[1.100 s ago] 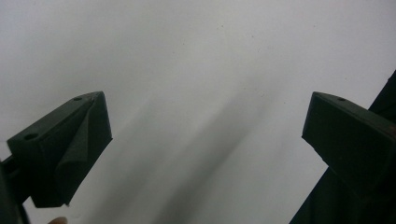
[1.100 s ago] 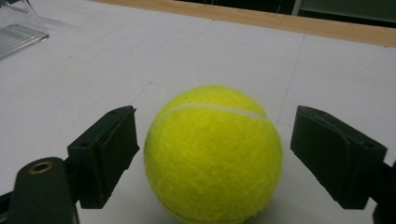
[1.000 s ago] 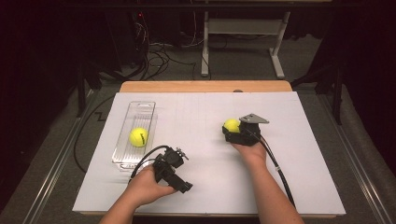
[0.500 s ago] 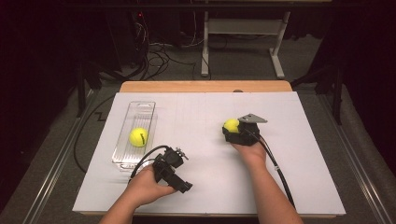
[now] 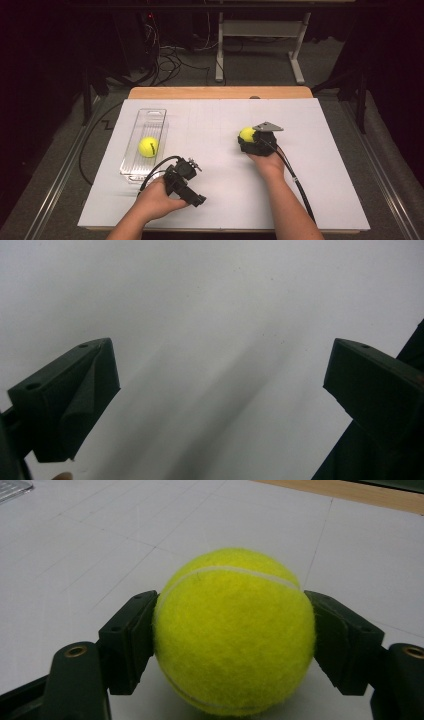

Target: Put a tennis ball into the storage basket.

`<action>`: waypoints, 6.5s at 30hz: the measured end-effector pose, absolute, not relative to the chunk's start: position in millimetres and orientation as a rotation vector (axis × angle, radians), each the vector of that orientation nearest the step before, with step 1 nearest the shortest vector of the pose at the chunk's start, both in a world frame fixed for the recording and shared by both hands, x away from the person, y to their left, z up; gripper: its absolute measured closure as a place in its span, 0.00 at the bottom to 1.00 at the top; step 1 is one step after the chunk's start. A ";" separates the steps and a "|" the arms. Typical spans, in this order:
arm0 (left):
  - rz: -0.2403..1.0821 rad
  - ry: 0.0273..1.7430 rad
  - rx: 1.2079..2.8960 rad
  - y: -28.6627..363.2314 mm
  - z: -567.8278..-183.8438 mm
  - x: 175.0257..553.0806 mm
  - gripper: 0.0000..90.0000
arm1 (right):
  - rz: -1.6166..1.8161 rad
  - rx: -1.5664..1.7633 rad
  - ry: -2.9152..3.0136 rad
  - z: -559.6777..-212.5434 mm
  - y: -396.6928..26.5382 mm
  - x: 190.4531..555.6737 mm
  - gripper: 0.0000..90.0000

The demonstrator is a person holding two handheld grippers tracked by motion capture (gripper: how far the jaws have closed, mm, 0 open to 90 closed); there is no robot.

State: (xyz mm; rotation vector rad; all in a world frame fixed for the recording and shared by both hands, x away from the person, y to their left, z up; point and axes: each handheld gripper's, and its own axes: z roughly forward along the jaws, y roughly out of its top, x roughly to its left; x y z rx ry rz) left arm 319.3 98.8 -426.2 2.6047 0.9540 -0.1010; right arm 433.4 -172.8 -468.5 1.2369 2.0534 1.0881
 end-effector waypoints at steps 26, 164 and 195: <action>-0.095 0.960 2.603 99.0 -426.6 319.3 0.03 | 1.191 1.192 2.000 -441.5 -184.1 413.2 0.31; -0.104 1.044 2.542 98.2 -394.7 321.9 0.03 | 1.428 0.775 2.233 -453.4 -143.9 293.3 0.30; -0.164 1.042 2.589 70.4 -362.9 335.1 0.03 | 1.461 0.752 2.248 -459.0 -137.4 285.3 0.30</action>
